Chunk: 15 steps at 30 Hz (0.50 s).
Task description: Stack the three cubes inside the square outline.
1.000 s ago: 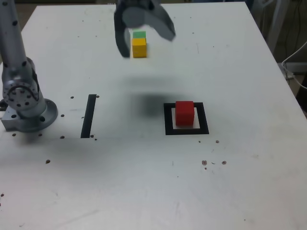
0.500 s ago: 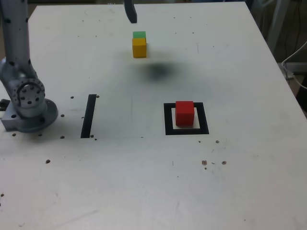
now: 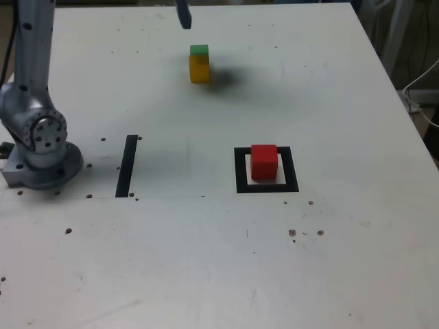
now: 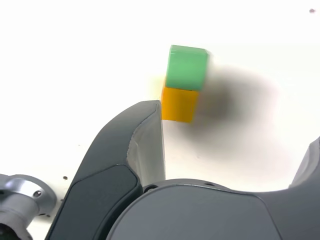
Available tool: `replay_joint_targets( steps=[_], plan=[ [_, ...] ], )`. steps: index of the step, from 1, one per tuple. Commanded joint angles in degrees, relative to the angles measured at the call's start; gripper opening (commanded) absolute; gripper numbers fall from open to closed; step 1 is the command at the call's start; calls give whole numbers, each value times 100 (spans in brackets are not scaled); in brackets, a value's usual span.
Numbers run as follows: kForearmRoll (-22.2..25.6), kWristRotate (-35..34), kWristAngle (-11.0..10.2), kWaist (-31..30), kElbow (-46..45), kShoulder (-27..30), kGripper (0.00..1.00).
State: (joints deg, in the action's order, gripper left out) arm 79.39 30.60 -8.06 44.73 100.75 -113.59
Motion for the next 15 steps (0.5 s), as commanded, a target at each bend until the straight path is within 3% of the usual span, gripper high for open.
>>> replay_joint_targets(
  steps=[1,8,15],
  plan=[
    [0,69,-23,44,-199,13,99],
    [-134,403,-82,17,-879,56,99],
    [-678,478,-93,-166,-1409,45,99]
  ],
)
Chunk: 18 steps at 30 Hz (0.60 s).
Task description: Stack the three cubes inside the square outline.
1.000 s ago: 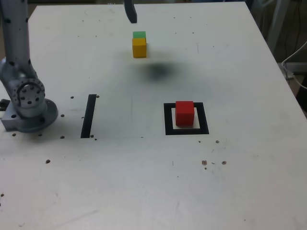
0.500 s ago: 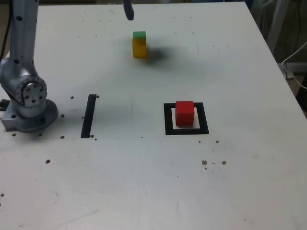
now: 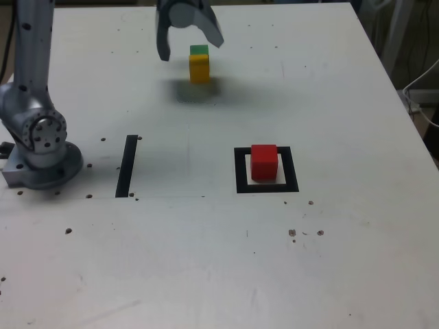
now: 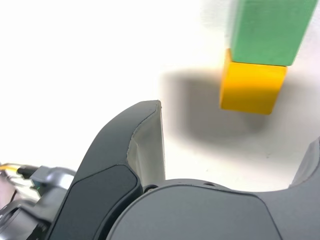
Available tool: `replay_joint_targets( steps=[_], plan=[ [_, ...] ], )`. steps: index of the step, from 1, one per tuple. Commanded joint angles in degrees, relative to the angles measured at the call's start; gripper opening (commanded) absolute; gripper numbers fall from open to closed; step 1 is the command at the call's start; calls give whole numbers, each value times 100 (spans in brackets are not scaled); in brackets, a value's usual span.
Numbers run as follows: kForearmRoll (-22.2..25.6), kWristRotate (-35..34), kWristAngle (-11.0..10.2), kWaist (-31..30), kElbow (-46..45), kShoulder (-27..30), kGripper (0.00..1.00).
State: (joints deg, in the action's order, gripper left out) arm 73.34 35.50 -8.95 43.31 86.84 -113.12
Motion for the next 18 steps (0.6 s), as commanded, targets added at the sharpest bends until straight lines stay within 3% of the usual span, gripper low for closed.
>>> replay_joint_targets(
  steps=[1,10,18],
  plan=[
    [-184,-23,-10,-40,-35,-43,99],
    [-651,-125,-129,-42,22,-403,93],
    [-699,-148,-190,-33,-65,-528,86]
  ],
)
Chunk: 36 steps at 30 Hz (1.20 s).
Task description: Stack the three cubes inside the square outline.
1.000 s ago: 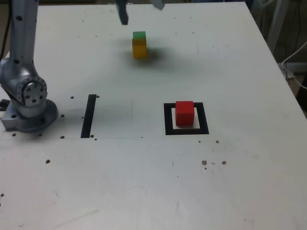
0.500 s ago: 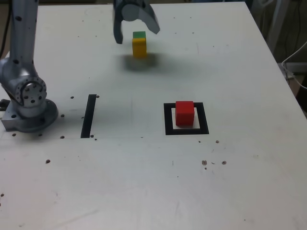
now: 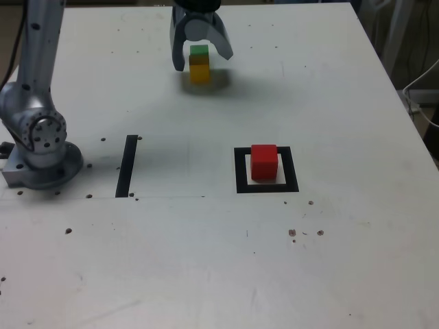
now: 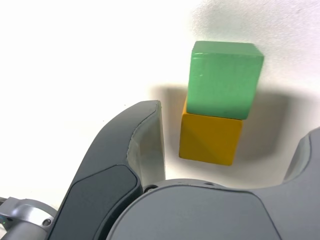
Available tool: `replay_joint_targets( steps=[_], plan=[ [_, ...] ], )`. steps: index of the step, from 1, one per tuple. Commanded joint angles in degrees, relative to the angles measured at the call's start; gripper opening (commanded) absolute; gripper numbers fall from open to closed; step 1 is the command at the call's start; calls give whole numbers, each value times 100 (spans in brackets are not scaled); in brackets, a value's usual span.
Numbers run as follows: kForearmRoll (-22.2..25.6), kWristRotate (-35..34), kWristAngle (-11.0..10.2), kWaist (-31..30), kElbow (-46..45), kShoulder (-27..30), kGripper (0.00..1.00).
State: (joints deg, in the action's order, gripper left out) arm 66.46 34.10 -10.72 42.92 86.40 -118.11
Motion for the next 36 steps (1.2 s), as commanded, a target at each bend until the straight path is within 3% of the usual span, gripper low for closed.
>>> replay_joint_targets(
  steps=[1,11,20,36],
  plan=[
    [-10,-8,-17,6,-32,-36,85],
    [-63,4,-48,6,-71,-138,62],
    [-266,78,-127,5,-62,-188,51],
    [-459,176,-132,-25,-116,-191,39]
  ],
)
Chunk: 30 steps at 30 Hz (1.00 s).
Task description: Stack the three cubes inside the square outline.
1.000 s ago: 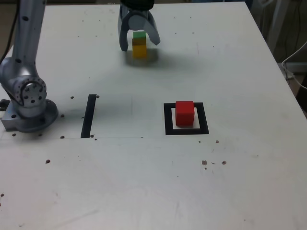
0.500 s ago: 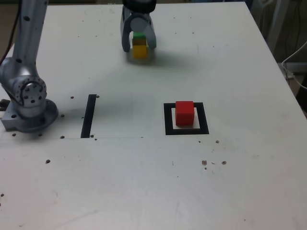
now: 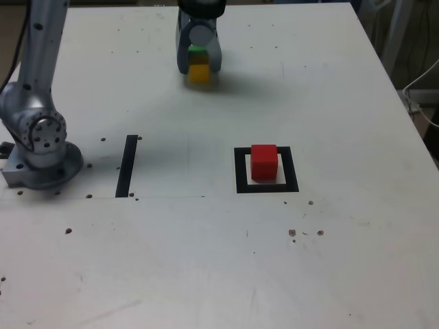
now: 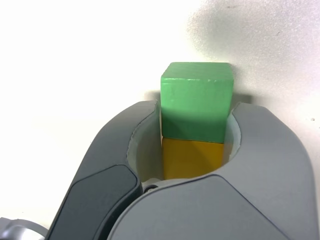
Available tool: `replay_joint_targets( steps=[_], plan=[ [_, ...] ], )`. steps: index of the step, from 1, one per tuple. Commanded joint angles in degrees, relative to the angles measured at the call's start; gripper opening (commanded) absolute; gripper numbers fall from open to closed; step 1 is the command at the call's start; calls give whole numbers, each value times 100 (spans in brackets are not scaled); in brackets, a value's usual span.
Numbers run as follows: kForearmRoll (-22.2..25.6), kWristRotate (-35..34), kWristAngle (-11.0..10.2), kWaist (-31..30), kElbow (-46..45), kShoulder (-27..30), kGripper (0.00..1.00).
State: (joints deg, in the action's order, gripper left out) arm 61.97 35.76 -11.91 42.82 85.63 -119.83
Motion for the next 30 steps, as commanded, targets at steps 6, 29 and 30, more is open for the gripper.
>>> replay_joint_targets(
  steps=[6,29,30],
  plan=[
    [-10,15,-13,-19,-57,28,39],
    [202,27,181,-388,-66,857,39],
    [233,26,209,-424,-62,912,39]
  ],
)
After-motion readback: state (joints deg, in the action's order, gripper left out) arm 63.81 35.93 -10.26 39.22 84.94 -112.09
